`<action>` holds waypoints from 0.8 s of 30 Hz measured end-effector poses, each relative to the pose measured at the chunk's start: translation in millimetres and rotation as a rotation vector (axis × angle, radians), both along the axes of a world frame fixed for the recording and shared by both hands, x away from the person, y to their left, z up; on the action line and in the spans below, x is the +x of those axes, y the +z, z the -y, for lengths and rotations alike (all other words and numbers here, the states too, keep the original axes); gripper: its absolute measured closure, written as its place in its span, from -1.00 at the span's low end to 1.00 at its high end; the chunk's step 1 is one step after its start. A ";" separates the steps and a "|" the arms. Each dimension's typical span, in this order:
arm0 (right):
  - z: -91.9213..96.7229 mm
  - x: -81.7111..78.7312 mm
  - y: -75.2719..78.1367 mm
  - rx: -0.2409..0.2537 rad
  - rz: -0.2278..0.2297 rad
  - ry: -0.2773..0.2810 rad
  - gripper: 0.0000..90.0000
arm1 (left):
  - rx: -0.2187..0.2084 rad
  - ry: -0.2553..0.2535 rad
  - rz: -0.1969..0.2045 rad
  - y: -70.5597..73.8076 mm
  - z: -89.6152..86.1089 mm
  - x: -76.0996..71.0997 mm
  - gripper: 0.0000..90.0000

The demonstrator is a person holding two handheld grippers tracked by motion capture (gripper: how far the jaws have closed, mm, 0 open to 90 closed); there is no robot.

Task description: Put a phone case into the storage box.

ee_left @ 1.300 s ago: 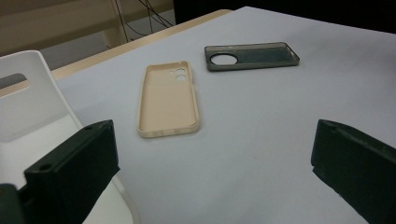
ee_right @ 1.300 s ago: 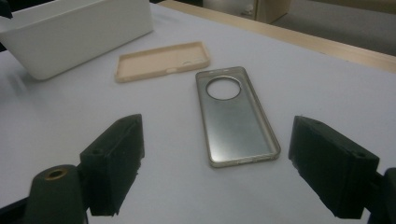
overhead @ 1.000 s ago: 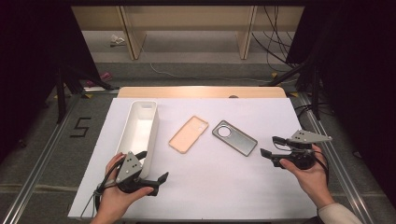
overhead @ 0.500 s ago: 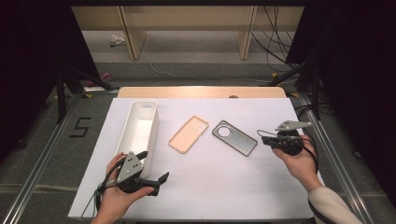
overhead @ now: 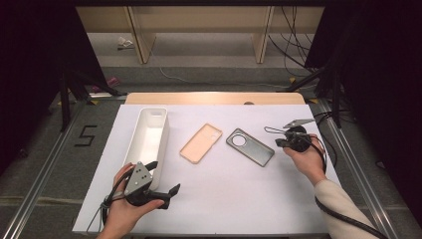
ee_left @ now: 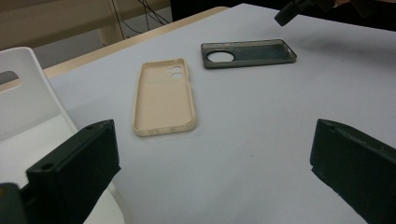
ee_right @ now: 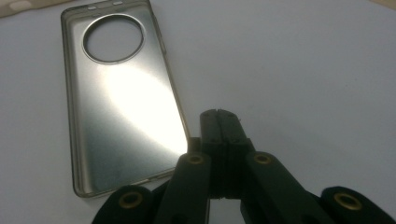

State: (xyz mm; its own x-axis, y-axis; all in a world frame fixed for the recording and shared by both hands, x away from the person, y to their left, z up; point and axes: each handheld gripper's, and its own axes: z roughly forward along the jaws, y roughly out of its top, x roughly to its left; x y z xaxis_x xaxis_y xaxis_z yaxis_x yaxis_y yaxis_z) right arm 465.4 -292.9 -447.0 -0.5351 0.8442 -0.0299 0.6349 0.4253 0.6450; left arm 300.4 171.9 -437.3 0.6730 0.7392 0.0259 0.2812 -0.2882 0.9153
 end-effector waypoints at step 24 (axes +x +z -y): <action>-5.4 20.7 -13.0 -0.033 -0.081 -0.006 1.00 | -0.003 -0.005 0.003 0.1 0.7 -0.4 -0.98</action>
State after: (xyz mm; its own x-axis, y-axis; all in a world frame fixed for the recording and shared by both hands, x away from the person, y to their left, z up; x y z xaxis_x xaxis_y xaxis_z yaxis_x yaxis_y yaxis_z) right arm 486.1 -287.5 -460.1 -0.5319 0.8467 -0.0145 0.6871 0.4416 0.5769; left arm 300.0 171.1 -437.2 0.6765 0.7360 0.0253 0.2774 -0.2865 0.9170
